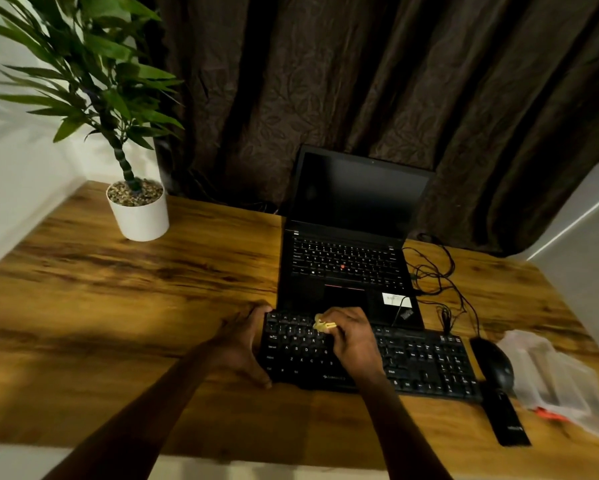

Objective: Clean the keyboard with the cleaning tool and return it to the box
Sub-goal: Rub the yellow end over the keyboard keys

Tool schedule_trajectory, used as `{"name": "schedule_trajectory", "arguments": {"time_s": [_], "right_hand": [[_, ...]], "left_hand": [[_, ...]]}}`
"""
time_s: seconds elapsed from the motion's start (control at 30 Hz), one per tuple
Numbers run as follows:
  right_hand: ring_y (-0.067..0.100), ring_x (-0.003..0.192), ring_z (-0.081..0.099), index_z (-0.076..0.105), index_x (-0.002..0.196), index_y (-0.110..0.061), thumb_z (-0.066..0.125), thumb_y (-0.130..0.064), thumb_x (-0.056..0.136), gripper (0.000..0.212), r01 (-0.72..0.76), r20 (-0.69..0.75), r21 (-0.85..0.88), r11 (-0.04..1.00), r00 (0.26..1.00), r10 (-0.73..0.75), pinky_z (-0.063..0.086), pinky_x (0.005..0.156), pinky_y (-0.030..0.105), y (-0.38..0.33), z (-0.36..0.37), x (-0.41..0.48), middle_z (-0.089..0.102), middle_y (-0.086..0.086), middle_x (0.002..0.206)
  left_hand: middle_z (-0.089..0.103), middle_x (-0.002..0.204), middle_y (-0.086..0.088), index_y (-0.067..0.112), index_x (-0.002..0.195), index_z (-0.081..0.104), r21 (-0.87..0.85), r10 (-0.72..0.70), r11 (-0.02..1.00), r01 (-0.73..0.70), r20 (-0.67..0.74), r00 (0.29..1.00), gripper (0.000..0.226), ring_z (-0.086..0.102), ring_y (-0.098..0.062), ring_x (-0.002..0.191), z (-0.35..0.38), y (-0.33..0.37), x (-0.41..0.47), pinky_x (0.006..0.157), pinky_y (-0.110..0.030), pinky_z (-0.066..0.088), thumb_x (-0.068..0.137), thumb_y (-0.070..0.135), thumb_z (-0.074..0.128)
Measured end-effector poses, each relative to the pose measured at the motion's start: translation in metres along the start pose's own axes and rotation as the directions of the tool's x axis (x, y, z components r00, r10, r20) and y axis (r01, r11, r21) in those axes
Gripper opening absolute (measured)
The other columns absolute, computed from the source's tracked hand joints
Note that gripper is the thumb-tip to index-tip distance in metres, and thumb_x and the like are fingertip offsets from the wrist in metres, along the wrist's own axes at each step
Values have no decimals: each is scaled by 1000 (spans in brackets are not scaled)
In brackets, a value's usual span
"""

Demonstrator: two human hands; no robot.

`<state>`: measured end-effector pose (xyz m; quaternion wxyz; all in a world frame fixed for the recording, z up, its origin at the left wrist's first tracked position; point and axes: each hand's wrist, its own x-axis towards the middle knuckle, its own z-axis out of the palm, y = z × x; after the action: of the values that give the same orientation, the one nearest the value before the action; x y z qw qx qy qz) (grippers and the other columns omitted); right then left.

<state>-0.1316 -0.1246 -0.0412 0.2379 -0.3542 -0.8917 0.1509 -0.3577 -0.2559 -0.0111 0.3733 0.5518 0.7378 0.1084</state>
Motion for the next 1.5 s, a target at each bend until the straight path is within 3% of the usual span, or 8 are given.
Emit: {"name": "schedule_trajectory", "arguments": {"time_s": [0.3,0.5,0.63,0.8,1.0,1.27,1.4,1.5], "right_hand": [[13,103,52,72,104,-25,63,-4,88,28,-5,-6,-37,999,1000,5,48,89,27,-15,11,1,67,-10,107],[13,102,53,73,103,-24,68,-6,86,25,-123,-58,-70,990,991,119,50,85,30,19,-7,-12,69,-10,106],[16,100,54,73,102,-24,68,-2,83,29,-111,-45,-124,986,993,106,51,83,29,2,-1,-10,69,-8,106],[14,101,53,71,105,-25,64,-8,87,26,-87,-2,-106,991,996,87,51,85,30,0,-1,-6,68,-10,107],[16,99,53,72,102,-22,66,5,79,37,-190,-85,-100,977,980,182,51,82,31,15,-19,-18,69,-6,106],[16,102,53,72,104,-22,64,2,86,31,-97,18,-70,993,995,98,49,88,30,10,-21,-6,68,-5,106],[20,105,54,71,104,-22,65,6,82,36,-206,6,-86,975,978,207,42,86,26,39,-42,-16,66,2,108],[18,97,57,64,101,-36,65,4,79,46,-290,42,-84,953,955,295,49,84,29,48,-44,-16,63,5,106]], "left_hand": [[16,162,-7,28,157,5,33,30,999,-29,-38,999,132,16,-31,149,5,-1,5,121,-44,15,59,43,93],[13,163,-4,34,155,4,24,21,1000,-20,-19,1000,141,11,-31,150,7,-8,9,122,-51,11,47,55,92],[13,163,-4,42,151,-1,17,9,1000,-9,-16,1000,149,12,-32,149,10,-13,12,121,-56,13,28,74,78],[14,163,-2,36,154,4,30,41,999,-39,-55,998,143,13,-29,150,13,-14,14,121,-51,12,44,57,93],[5,165,4,36,155,2,15,71,997,-70,-44,997,144,5,-28,152,13,-15,15,120,-47,7,46,51,95],[4,165,4,38,155,1,33,58,998,-56,-45,997,144,7,-26,151,13,-15,16,122,-52,8,46,52,94],[3,165,3,38,155,-1,50,59,997,-57,-37,998,144,5,-27,152,13,-11,17,121,-50,7,48,51,94],[0,165,3,38,155,-2,46,50,998,-48,-39,998,144,2,-28,152,13,-12,16,121,-51,3,49,49,94]]}}
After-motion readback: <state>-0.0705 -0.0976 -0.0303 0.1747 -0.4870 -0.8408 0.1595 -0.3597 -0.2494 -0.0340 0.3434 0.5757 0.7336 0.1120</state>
